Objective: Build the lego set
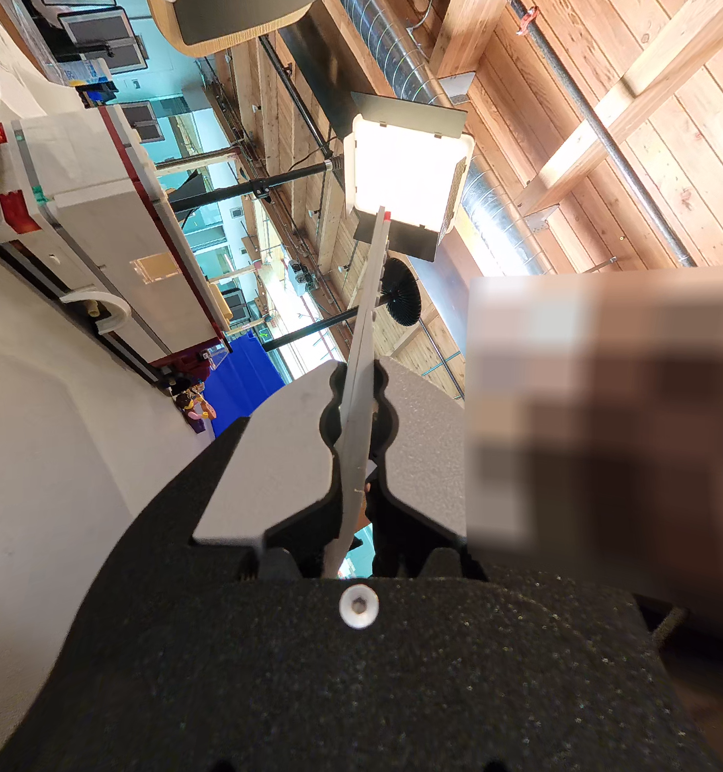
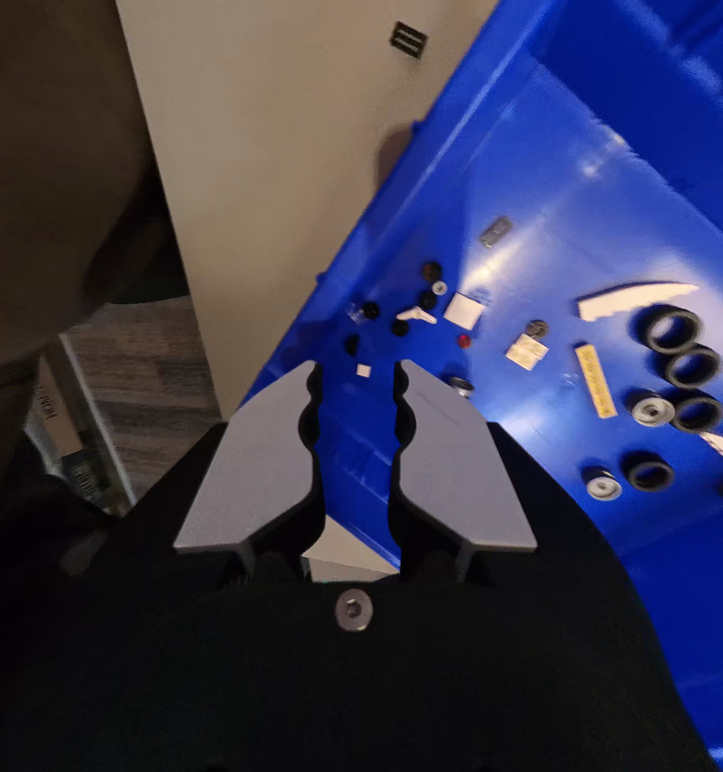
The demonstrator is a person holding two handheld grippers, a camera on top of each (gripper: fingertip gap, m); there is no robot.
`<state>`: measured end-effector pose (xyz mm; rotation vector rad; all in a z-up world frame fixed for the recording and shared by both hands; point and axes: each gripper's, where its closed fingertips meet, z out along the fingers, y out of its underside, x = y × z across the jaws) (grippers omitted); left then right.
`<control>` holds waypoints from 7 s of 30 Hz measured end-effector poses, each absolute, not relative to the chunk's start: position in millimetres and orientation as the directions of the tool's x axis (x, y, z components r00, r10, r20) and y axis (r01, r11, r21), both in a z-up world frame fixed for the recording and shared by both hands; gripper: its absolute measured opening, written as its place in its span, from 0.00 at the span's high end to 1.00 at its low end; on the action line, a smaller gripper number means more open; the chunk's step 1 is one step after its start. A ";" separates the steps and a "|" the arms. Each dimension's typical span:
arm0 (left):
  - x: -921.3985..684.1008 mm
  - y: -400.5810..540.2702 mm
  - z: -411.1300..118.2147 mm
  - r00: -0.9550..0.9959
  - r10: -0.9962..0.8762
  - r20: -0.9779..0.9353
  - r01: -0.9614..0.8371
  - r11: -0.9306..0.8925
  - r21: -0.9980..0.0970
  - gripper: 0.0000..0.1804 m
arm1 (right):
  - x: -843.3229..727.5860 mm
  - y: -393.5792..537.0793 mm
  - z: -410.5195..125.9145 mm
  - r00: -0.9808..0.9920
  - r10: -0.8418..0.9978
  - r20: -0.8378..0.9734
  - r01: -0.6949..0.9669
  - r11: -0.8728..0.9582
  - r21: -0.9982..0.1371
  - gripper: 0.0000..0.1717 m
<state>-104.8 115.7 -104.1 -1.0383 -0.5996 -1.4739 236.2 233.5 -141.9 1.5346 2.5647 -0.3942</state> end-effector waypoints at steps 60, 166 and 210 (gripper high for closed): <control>-112.8 131.0 -128.3 0.069 -0.325 0.943 0.985 -0.128 -0.116 0.93 | 208.9 361.4 -192.2 -0.555 0.829 0.068 0.816 0.558 -0.150 0.87; -139.0 129.9 -139.5 0.144 -0.221 0.965 0.986 -0.054 -0.159 0.93 | 198.3 341.2 -178.4 -0.633 0.723 0.277 0.664 0.691 -0.286 0.86; -140.4 129.0 -139.0 0.131 -0.231 0.964 0.988 -0.053 -0.147 0.93 | 210.2 388.6 -162.0 -0.555 0.747 0.366 0.742 0.643 -0.188 0.86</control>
